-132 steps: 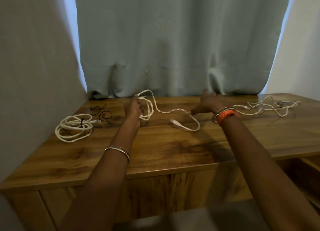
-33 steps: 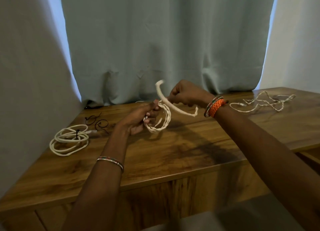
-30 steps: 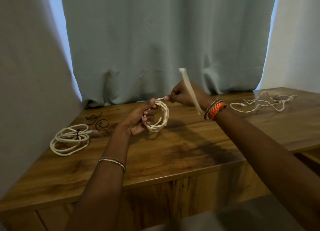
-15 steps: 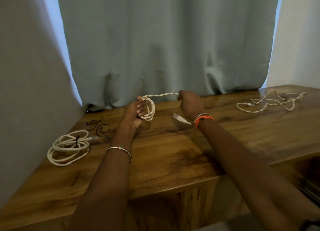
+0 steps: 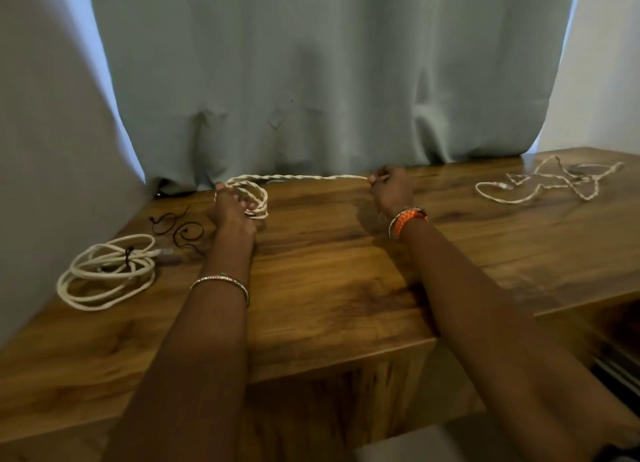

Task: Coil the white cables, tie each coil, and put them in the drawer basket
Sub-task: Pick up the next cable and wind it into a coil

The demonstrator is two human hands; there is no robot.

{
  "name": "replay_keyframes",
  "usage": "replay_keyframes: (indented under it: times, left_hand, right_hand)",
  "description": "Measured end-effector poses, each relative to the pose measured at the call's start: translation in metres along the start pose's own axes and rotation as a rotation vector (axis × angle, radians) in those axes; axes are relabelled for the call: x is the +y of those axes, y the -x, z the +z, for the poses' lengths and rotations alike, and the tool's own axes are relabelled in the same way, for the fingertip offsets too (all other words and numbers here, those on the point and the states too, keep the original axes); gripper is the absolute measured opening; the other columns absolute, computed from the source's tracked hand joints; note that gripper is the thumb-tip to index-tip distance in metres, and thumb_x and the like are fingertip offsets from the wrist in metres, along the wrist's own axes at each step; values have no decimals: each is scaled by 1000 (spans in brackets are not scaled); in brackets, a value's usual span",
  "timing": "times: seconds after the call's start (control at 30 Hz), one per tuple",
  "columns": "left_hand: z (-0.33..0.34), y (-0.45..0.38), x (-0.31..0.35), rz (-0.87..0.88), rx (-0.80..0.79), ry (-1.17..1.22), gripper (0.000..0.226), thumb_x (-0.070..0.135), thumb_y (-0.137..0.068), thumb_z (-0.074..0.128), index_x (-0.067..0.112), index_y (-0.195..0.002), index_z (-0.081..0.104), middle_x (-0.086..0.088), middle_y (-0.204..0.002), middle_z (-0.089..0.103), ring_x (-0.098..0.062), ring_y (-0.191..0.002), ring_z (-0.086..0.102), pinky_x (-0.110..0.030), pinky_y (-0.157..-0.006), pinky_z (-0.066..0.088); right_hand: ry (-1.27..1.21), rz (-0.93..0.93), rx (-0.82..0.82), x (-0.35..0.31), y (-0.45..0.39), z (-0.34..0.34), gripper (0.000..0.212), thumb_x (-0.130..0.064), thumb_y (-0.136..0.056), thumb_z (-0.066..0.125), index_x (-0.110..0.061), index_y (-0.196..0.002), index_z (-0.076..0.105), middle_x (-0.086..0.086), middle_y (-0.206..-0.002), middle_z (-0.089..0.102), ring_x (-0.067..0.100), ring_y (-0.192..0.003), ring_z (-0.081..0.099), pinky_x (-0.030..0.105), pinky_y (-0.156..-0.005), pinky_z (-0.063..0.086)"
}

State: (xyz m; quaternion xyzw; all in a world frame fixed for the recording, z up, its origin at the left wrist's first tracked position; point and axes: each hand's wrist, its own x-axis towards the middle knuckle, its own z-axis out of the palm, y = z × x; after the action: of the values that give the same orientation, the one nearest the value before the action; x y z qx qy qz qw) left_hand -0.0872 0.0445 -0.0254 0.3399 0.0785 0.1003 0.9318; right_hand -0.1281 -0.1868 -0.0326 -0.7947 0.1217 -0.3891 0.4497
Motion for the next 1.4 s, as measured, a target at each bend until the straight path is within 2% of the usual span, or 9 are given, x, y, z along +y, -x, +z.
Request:
replay_keyframes:
  times: [0.13,0.33,0.43,0.6,0.67,0.77,0.9,1.03,1.4]
  left_hand:
    - [-4,0,3,69,35,-168,38,27,-98,44,13,-63,41,7,-30,42,-3,-23,37,-11,-31,29]
    - [2,11,-1,394,147,-697,35,25,-95,47,-5,-107,61,-19,-110,66,-31,-103,62,-34,-87,49]
    - [6,20,0,549,111,-942,36,27,-97,44,-3,-111,58,-18,-117,63,-32,-110,57,-29,-85,43]
    - [8,19,-7,518,-161,-940,27,33,-94,46,13,-81,59,-13,-81,68,-31,-71,65,-36,-61,52]
    - [5,22,-15,389,-362,-929,33,24,-97,44,13,-67,54,0,-49,60,-15,-39,52,-21,-41,41]
    - [6,37,-19,276,-550,-978,35,12,-97,42,8,-64,55,2,-37,53,-7,-30,45,-14,-36,34]
    - [9,47,-12,280,-577,-1034,32,11,-92,48,6,-62,58,-2,-43,50,-8,-33,42,-15,-37,30]
    - [10,55,-9,-26,-679,-953,38,17,-93,42,11,-56,46,3,-33,34,-7,-23,24,-9,-33,17]
    - [21,71,-5,-502,-893,-567,44,40,-100,28,10,-69,40,8,-37,32,-1,-23,25,-11,-26,19]
  right_hand:
    - [154,-37,-4,-3,2,-7,9,-9,-80,62,-2,-81,68,14,-82,67,27,-80,61,27,-69,45]
    - [599,-111,-408,-29,16,-4,26,-12,-80,64,-3,-104,64,17,-108,64,32,-100,60,34,-79,49]
    - [563,-126,-593,-46,23,-7,16,-7,-77,66,-3,-92,69,6,-75,63,17,-64,58,23,-52,44]
    - [305,-33,-1080,-58,28,-11,12,-7,-78,69,-7,-89,74,-3,-54,60,3,-37,37,14,-37,25]
    - [228,-56,-1198,-60,29,-12,8,-8,-83,65,-10,-88,72,-7,-52,60,1,-36,34,13,-36,21]
    - [69,-38,-1270,-63,27,-16,7,-7,-89,58,-9,-89,65,-7,-53,58,0,-35,31,13,-33,21]
    - [-158,32,-1254,-59,22,-21,8,-4,-91,53,-6,-88,61,-4,-57,54,-1,-33,28,11,-31,20]
    - [-353,71,-1141,-56,22,-21,12,-1,-91,51,-4,-82,59,0,-57,51,0,-33,27,12,-32,20]
    - [-270,-106,-429,-57,23,-11,15,-14,-91,60,-13,-78,68,1,-58,54,8,-37,36,19,-39,29]
